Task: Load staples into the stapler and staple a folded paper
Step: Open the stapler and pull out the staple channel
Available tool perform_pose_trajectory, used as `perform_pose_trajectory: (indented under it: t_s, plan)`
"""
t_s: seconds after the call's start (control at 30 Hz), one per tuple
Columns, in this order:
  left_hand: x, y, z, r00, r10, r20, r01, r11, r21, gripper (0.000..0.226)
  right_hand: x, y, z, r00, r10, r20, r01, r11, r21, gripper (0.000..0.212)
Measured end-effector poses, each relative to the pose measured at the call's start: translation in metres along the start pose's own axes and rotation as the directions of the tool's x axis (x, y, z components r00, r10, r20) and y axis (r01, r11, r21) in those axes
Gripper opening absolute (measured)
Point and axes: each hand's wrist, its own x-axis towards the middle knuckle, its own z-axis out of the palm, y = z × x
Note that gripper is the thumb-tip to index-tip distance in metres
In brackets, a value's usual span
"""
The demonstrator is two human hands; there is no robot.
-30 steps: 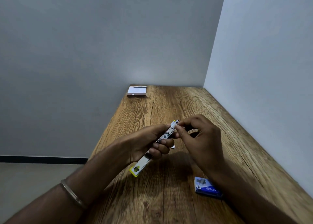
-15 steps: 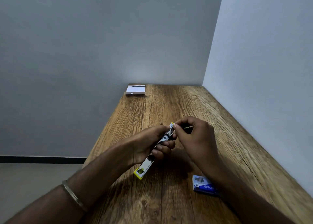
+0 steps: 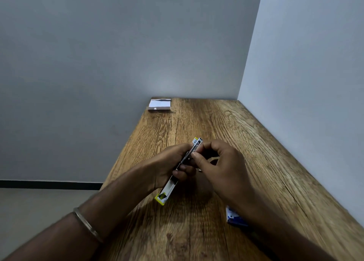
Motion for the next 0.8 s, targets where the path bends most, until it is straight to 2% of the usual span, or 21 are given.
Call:
perform_pose_trajectory:
  t_s: [0.17, 0.23, 0.4, 0.5, 0.57, 0.67, 0.73, 0.8]
  plan:
    - [0.004, -0.001, 0.001, 1.0, 0.005, 0.015, -0.005, 0.999, -0.052, 0.03, -0.001, -0.003, -0.001, 0.998, -0.051, -0.036, 0.053, 0.998, 0.044, 0.01]
    - [0.004, 0.0, 0.001, 1.0, 0.014, -0.012, -0.015, 0.999, -0.044, 0.028, -0.004, -0.004, -0.002, 0.995, -0.103, -0.007, 0.103, 0.994, 0.04, 0.01]
    - [0.003, 0.0, -0.005, 0.999, 0.007, -0.041, -0.01, 0.998, -0.069, 0.041, -0.009, -0.007, 0.0, 0.969, -0.236, 0.071, 0.238, 0.971, -0.019, 0.009]
    - [0.003, 0.0, -0.007, 0.997, 0.062, -0.039, -0.065, 0.995, -0.074, 0.037, -0.008, -0.004, -0.002, 0.968, -0.249, 0.037, 0.247, 0.968, 0.037, 0.005]
    - [0.002, 0.001, -0.008, 0.992, 0.127, 0.015, -0.125, 0.989, -0.076, 0.036, -0.006, -0.002, -0.002, 0.986, -0.16, -0.042, 0.164, 0.98, 0.116, 0.006]
    - [0.001, 0.002, -0.006, 0.967, 0.218, 0.131, -0.194, 0.966, -0.173, 0.033, 0.0, 0.005, -0.002, 0.99, 0.081, -0.116, -0.046, 0.961, 0.272, 0.01]
    - [0.002, 0.002, -0.004, 0.961, 0.236, 0.142, -0.201, 0.953, -0.225, 0.032, 0.004, 0.008, 0.0, 0.971, 0.231, -0.064, -0.189, 0.902, 0.389, 0.015]
    - [0.003, 0.001, -0.002, 0.964, 0.238, 0.117, -0.203, 0.946, -0.251, 0.032, 0.005, 0.009, 0.002, 0.957, 0.289, -0.002, -0.259, 0.86, 0.44, 0.021]
